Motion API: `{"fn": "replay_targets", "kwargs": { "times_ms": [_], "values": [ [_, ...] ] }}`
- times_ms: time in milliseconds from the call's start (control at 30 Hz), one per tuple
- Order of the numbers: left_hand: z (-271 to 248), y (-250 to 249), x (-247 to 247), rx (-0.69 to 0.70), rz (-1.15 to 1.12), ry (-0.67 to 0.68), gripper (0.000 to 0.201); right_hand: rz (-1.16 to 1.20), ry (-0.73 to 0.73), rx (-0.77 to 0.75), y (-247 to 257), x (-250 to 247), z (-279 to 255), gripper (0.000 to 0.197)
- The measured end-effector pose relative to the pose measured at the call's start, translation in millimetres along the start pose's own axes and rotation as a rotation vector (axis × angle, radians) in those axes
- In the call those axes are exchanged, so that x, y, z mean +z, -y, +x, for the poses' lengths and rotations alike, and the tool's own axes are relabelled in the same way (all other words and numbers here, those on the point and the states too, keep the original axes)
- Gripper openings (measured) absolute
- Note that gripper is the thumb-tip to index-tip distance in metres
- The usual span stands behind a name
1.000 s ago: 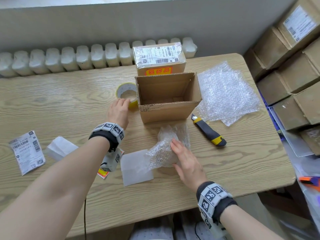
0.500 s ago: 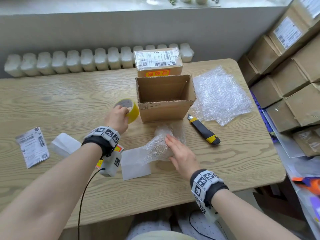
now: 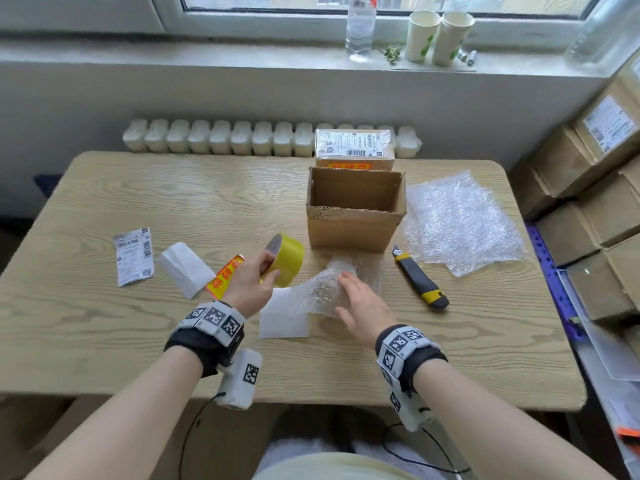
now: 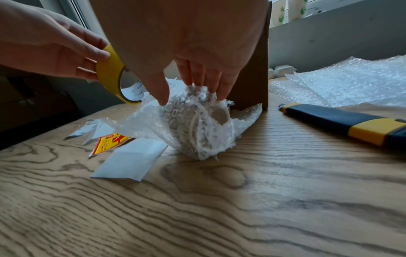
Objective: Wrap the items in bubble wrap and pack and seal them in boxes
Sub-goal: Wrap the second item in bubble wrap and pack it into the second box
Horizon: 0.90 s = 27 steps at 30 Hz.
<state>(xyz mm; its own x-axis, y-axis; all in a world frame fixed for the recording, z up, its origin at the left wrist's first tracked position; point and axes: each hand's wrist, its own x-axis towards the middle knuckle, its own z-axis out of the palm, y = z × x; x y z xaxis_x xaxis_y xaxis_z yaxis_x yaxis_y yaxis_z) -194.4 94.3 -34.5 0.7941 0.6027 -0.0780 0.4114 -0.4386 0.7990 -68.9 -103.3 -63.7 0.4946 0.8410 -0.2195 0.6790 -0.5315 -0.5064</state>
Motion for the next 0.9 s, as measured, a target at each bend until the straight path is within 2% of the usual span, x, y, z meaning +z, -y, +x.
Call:
{"fn": "replay_targets", "kwargs": {
  "times_ms": [133,233,367,500,633,900],
  "values": [
    [-18.8,-9.4,12.1,-0.048,-0.276,0.106,0.027,0.151,0.018,0.059,1.8,-3.3,6.0,0.056],
    [-30.7,-19.4,24.3,-0.077,-0.361,0.17,0.031,0.315,0.009,0.108,6.2,-11.7,9.4,0.049],
    [-37.7,-19.5,32.8,-0.06,-0.303,0.205,0.017,0.566,-0.102,0.179,10.5,-21.8,11.1,0.037],
    [-41.3,-26.9,37.6,0.008,-0.221,0.191,0.027,0.708,-0.188,0.234,8.6,-22.8,12.8,0.033],
    [-41.7,-31.7,39.7,0.07,-0.095,0.211,0.022,0.744,-0.271,0.256,8.2,-21.8,19.4,0.003],
    [-44.2,-38.2,44.8,0.058,0.115,0.162,0.006,0.722,-0.296,0.245,11.8,-25.3,18.2,0.009]
  ]
}}
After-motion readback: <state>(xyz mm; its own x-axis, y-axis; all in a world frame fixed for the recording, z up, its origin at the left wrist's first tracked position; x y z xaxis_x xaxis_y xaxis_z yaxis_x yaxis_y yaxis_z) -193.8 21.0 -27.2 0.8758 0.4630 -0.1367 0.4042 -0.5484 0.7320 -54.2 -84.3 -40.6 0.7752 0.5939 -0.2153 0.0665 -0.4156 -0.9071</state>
